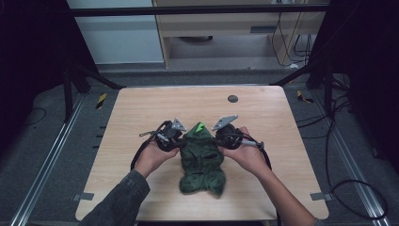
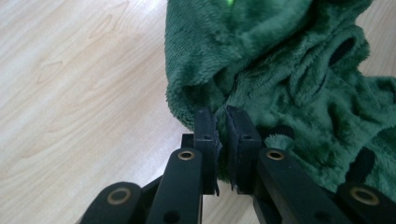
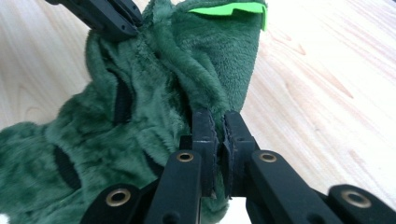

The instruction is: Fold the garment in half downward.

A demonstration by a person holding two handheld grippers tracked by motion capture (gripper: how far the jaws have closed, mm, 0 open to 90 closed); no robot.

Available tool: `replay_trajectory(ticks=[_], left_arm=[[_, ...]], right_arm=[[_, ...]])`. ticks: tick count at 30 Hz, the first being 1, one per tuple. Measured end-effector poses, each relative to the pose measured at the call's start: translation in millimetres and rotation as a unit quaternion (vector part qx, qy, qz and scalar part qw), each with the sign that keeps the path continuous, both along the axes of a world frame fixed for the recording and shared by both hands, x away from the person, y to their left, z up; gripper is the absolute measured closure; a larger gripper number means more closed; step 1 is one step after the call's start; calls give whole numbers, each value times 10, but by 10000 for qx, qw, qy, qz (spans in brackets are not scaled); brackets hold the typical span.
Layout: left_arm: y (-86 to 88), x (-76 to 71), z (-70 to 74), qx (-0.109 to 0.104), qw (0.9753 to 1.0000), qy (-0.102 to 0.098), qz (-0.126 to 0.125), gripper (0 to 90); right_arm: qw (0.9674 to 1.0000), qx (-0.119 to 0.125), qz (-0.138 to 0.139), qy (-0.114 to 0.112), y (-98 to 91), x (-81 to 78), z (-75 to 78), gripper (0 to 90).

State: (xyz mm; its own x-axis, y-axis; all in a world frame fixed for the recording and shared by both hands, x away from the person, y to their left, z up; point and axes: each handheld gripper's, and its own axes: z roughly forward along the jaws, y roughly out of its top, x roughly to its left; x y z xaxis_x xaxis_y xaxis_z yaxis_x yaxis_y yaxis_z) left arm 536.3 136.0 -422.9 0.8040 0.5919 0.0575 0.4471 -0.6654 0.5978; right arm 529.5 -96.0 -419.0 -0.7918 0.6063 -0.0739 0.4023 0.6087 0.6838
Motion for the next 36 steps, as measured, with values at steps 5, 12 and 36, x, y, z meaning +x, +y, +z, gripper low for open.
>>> replay_trajectory(ticks=[5, 12, 36], left_arm=[[18, 1, -14, -20, 10000, 14, -12, 835], [37, 158, 129, -111, 9998, -66, 139, 837], [74, -315, -93, -180, 9996, -222, -46, 828]], right_arm=[[9999, -22, 114, 52, 4, -80, -58, 851], [10000, -33, -16, 19, -47, 127, 62, 854], [9994, 245, -51, -233, -136, -328, -166, 841]])
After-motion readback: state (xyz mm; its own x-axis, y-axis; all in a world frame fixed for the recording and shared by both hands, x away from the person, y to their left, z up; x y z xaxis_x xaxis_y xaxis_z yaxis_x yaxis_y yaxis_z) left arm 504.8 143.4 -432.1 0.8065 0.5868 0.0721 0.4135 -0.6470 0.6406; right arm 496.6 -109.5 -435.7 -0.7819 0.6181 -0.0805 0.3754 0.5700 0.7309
